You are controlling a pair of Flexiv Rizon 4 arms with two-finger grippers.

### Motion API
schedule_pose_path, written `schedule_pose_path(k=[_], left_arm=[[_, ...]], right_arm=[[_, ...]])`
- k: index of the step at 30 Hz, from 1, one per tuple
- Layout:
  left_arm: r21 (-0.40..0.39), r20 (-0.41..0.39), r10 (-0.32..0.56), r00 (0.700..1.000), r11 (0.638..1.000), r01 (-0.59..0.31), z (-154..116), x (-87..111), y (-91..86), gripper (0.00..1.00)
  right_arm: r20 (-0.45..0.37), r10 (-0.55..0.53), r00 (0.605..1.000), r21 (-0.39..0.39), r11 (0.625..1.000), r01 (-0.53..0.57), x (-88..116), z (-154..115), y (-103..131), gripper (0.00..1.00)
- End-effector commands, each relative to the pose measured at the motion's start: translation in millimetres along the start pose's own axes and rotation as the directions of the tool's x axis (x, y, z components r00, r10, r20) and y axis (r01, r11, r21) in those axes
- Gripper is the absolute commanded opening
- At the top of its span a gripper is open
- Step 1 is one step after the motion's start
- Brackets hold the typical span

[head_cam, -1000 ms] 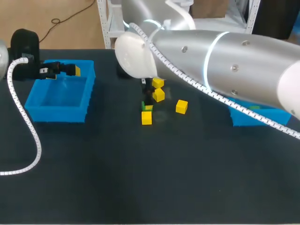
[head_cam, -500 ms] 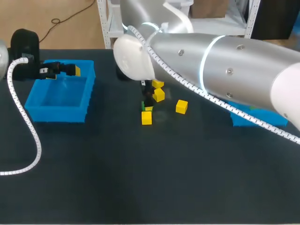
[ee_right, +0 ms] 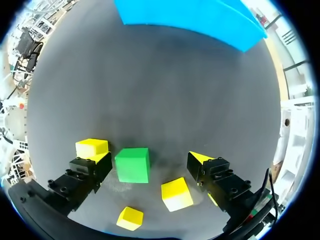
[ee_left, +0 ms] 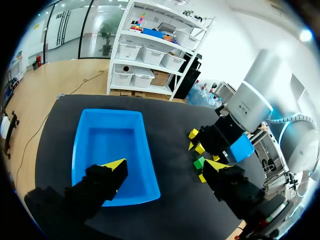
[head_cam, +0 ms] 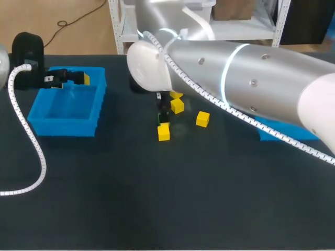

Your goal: Put the green cubes in the right bin and the yellow cubes in the left bin.

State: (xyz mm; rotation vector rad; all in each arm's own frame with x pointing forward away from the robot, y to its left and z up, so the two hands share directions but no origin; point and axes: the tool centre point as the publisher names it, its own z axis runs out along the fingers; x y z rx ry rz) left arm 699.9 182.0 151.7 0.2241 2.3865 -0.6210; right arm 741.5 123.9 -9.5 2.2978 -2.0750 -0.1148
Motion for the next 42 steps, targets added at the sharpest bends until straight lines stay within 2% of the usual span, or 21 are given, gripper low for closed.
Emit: schedule_pose_path(k=[1,2,3,4,5,6,20,24,27,33,38,42], left_arm=[[0.011,0.007,0.002,1.0,1.0,-0.002,0,1.3,2.5,1.0],[0.011,0.007,0.002,1.0,1.0,-0.002,0,1.3,2.5,1.0],[0.011,0.007,0.002,1.0,1.0,-0.002,0,1.3,2.5,1.0],[0.011,0.007,0.002,1.0,1.0,-0.002,0,1.3,2.5,1.0],[0.011,0.007,0.002,1.0,1.0,-0.002,0,1.3,2.5,1.0],[0.011,0.007,0.002,1.0,1.0,-0.002,0,1.3,2.5,1.0],[0.011,0.007,0.002,1.0,1.0,-0.002,0,1.3,2.5,1.0],[0.011,0.007,0.002,1.0,1.0,-0.002,0,1.3,2.5,1.0],[0.011,0.007,0.002,1.0,1.0,-0.002,0,1.3,2.5,1.0],[0.011,0.007,0.002,1.0,1.0,-0.002,0,1.3,2.5,1.0],[0.011,0.007,0.002,1.0,1.0,-0.002,0,1.3,2.5,1.0],[0.011,0.007,0.002,1.0,1.0,-0.002,0,1.3,2.5,1.0]], right_arm=[[0.012,0.004,1.0,0.0,1.0,-0.004,5,2,2,1.0],[0.013,0.005,1.0,-0.001,1.0,-0.005,5,3,2,0.99],[0.013,0.007,1.0,-0.002,1.0,-0.007,5,3,2,0.51],[0.012,0.008,1.0,-0.002,1.0,-0.008,5,3,2,0.35],[0.011,0.009,1.0,-0.001,1.0,-0.009,5,3,2,0.05],[0.011,0.011,1.0,-0.001,1.0,-0.011,5,3,2,0.0],[0.018,0.011,1.0,0.016,1.0,-0.011,1,-3,2,0.0],[0.047,0.02,0.999,0.067,0.997,-0.023,-3,-20,2,0.0],[0.115,0.057,0.992,0.124,0.99,-0.071,3,-41,2,0.0],[0.234,0.174,0.957,0.222,0.948,-0.227,35,-77,5,0.0],[0.3,0.275,0.913,0.25,0.901,-0.353,79,-90,8,0.0],[0.336,0.346,0.876,0.268,0.856,-0.442,113,-103,19,0.0]])
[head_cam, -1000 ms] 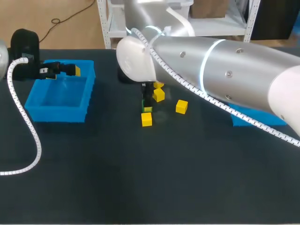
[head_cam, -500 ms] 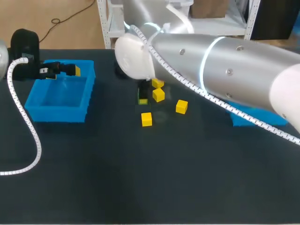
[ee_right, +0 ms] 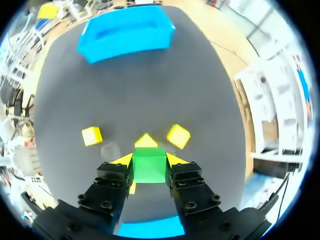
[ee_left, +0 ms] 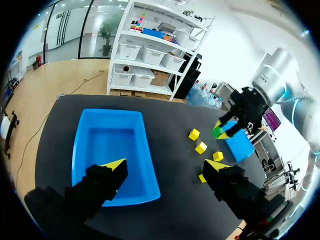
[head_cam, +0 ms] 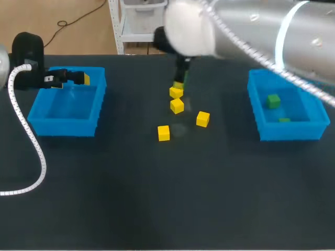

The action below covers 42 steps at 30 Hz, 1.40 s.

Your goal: Put the green cubes in the right bin and the yellow cubes in the left bin.

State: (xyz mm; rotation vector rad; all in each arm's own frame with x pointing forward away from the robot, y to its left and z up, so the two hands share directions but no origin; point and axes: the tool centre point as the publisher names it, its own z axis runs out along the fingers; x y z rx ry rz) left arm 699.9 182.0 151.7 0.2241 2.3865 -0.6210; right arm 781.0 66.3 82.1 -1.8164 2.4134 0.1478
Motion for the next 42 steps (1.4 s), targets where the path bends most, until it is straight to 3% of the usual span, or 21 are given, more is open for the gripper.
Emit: schedule_pose_path(k=[1,7,13,19,24,30,38,39,41,42], left_arm=[[0.011,0.007,0.002,1.0,1.0,-0.002,0,1.3,2.5,1.0],[0.011,0.007,0.002,1.0,1.0,-0.002,0,1.3,2.5,1.0],[0.011,0.007,0.002,1.0,1.0,-0.002,0,1.3,2.5,1.0],[0.011,0.007,0.002,1.0,1.0,-0.002,0,1.3,2.5,1.0],[0.011,0.007,0.002,1.0,1.0,-0.002,0,1.3,2.5,1.0],[0.011,0.007,0.002,1.0,1.0,-0.002,0,1.3,2.5,1.0],[0.011,0.007,0.002,1.0,1.0,-0.002,0,1.3,2.5,1.0],[0.011,0.007,0.002,1.0,1.0,-0.002,0,1.3,2.5,1.0],[0.011,0.007,0.002,1.0,1.0,-0.002,0,1.3,2.5,1.0],[0.011,0.007,0.002,1.0,1.0,-0.002,0,1.3,2.5,1.0]], right_arm=[[0.186,0.042,0.982,0.211,0.974,-0.082,74,-25,20,0.0],[0.197,0.161,0.967,0.259,0.943,-0.209,128,-49,23,0.0],[0.197,0.29,0.936,0.265,0.904,-0.336,179,-53,30,0.0],[0.23,0.448,0.864,0.239,0.835,-0.496,235,-41,28,0.0],[0.317,0.557,0.768,0.208,0.749,-0.629,277,-42,26,0.0],[0.353,0.624,0.697,0.201,0.677,-0.708,302,-44,27,0.0],[0.314,0.648,0.694,0.177,0.678,-0.713,307,-22,25,0.0],[0.311,0.644,0.699,0.178,0.683,-0.709,306,-21,25,0.11],[0.311,0.645,0.698,0.18,0.681,-0.71,304,-21,25,0.85],[0.313,0.645,0.697,0.184,0.679,-0.711,303,-21,24,1.0]])
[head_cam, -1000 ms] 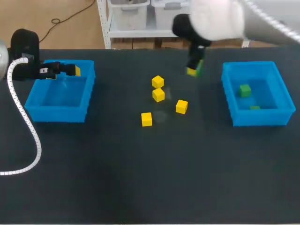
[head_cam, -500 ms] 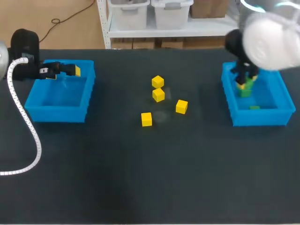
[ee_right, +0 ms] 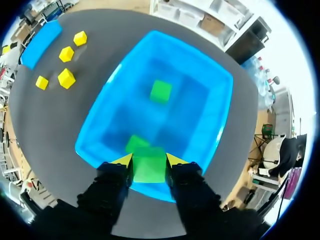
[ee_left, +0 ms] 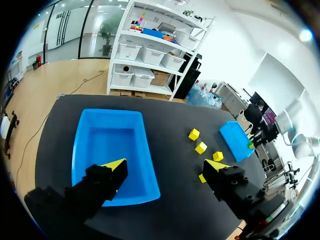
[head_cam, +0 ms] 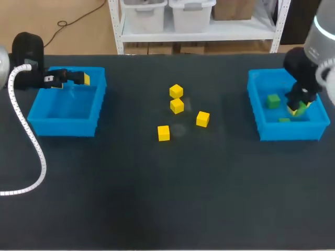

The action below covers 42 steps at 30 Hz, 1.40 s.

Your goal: Put the green cubes in the right bin and the yellow cubes in the left bin.

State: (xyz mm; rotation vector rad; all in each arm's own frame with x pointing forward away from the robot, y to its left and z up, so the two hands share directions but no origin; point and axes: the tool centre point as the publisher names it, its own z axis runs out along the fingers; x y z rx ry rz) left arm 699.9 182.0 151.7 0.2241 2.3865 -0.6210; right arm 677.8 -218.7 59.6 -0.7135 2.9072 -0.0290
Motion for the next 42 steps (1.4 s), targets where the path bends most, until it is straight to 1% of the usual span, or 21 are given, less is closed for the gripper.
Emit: schedule_pose_path(k=[1,6,9,11,12,35,36,37,40,42], left_arm=[[0.011,0.007,0.002,1.0,1.0,-0.002,0,1.3,2.5,1.0],[0.011,0.007,0.002,1.0,1.0,-0.002,0,1.3,2.5,1.0],[0.011,0.007,0.002,1.0,1.0,-0.002,0,1.3,2.5,1.0],[0.011,0.007,0.002,1.0,1.0,-0.002,0,1.3,2.5,1.0],[0.011,0.007,0.002,1.0,1.0,-0.002,0,1.3,2.5,1.0],[0.011,0.007,0.002,1.0,1.0,-0.002,0,1.3,2.5,1.0],[-0.002,-0.053,0.04,0.998,0.999,-0.04,-3,-1.0,1.1,1.0],[-0.031,-0.091,0.097,0.991,0.994,-0.1,-5,-3.1,-2.1,1.0],[-0.038,-0.113,0.129,0.985,0.99,-0.134,-6,-11.3,-12.6,1.0],[-0.031,-0.135,0.181,0.974,0.982,-0.187,-3,-17.3,-27.1,1.0]], right_arm=[[0.287,0.001,0.958,0.015,1.0,-0.005,3,1,2,1.0],[0.306,-0.01,0.952,0.022,1.0,0.003,-4,-5,4,1.0],[0.322,-0.031,0.946,0.043,0.999,0.018,-11,-9,8,1.0],[0.35,-0.054,0.935,0.057,0.998,0.037,-17,-14,13,1.0],[0.341,-0.049,0.939,0.052,0.998,0.033,-21,-15,14,1.0],[0.341,-0.049,0.939,0.052,0.998,0.033,-21,-15,14,1.0],[0.341,-0.049,0.939,0.052,0.998,0.033,-21,-15,14,1.0],[0.341,-0.049,0.939,0.052,0.998,0.033,-21,-15,14,1.0],[0.341,-0.049,0.939,0.052,0.998,0.033,-21,-15,14,1.0],[0.341,-0.049,0.939,0.052,0.998,0.033,-21,-15,14,1.0]])
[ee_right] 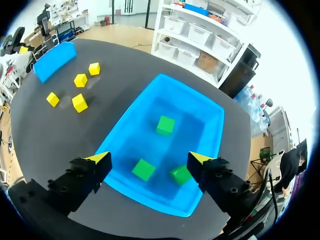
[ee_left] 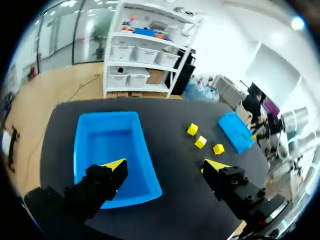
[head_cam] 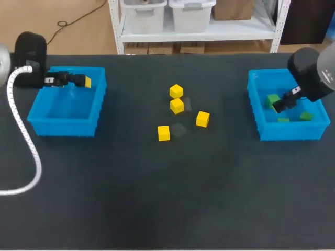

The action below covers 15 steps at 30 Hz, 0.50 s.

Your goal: Put the green cubes in the right bin and the yellow cubes in the left bin.

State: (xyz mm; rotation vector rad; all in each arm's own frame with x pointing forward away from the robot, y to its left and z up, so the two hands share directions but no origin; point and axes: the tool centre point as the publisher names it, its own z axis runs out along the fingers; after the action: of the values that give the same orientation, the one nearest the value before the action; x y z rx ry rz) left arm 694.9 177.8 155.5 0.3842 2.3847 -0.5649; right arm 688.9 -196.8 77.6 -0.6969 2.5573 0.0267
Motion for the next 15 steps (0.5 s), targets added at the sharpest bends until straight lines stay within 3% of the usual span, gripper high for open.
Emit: schedule_pose_path(k=[1,7,11,15], left_arm=[[-0.036,-0.12,0.088,0.989,0.995,-0.093,1,-25.0,-25.7,1.0],[0.049,-0.175,0.296,0.939,0.955,-0.292,8,-47.9,-75.9,1.0],[0.121,-0.227,0.379,0.897,0.925,-0.36,23,-50.0,-94.0,1.0],[0.159,-0.249,0.453,0.856,0.891,-0.425,37,-47.6,-100.5,1.0]], right_arm=[[0.006,0.001,1.0,0.005,1.0,-0.001,1,0,1,1.0],[0.006,0.001,1.0,0.005,1.0,-0.001,1,0,1,1.0],[0.006,0.001,1.0,0.005,1.0,-0.001,1,0,1,1.0],[0.006,0.001,1.0,0.005,1.0,-0.001,1,0,1,1.0]])
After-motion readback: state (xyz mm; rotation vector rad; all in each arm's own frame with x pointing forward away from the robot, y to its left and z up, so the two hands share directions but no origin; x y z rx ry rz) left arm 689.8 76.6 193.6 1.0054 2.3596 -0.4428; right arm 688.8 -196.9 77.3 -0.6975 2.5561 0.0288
